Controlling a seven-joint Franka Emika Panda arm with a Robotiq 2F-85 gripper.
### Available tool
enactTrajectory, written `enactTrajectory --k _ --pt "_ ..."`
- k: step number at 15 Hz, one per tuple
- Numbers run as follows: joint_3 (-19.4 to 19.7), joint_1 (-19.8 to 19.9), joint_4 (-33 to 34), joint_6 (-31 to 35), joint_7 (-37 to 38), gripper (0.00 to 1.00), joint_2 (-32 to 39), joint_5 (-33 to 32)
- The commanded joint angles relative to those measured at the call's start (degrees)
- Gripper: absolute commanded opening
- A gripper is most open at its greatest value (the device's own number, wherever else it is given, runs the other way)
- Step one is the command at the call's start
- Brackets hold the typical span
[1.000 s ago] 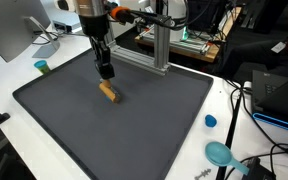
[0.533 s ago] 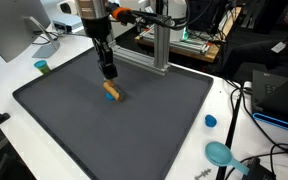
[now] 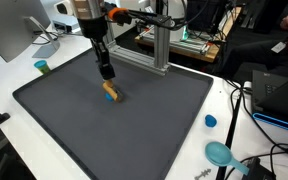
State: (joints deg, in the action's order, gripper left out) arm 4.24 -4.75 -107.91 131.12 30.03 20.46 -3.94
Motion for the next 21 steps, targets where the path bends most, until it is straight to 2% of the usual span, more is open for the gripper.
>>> enactTrajectory --k 1,11,18,21 --pt "0.1 1.0 3.3 0.2 -0.4 0.22 4.1 2.3" --pt "1.1 1.9 9.1 -2.8 2.0 0.22 8.5 5.0" --pt "2.0 1.8 13.5 -7.8 6.9 0.22 11.6 4.4" --pt "1.9 2.3 14.3 -6.8 7.6 0.22 12.1 5.3"
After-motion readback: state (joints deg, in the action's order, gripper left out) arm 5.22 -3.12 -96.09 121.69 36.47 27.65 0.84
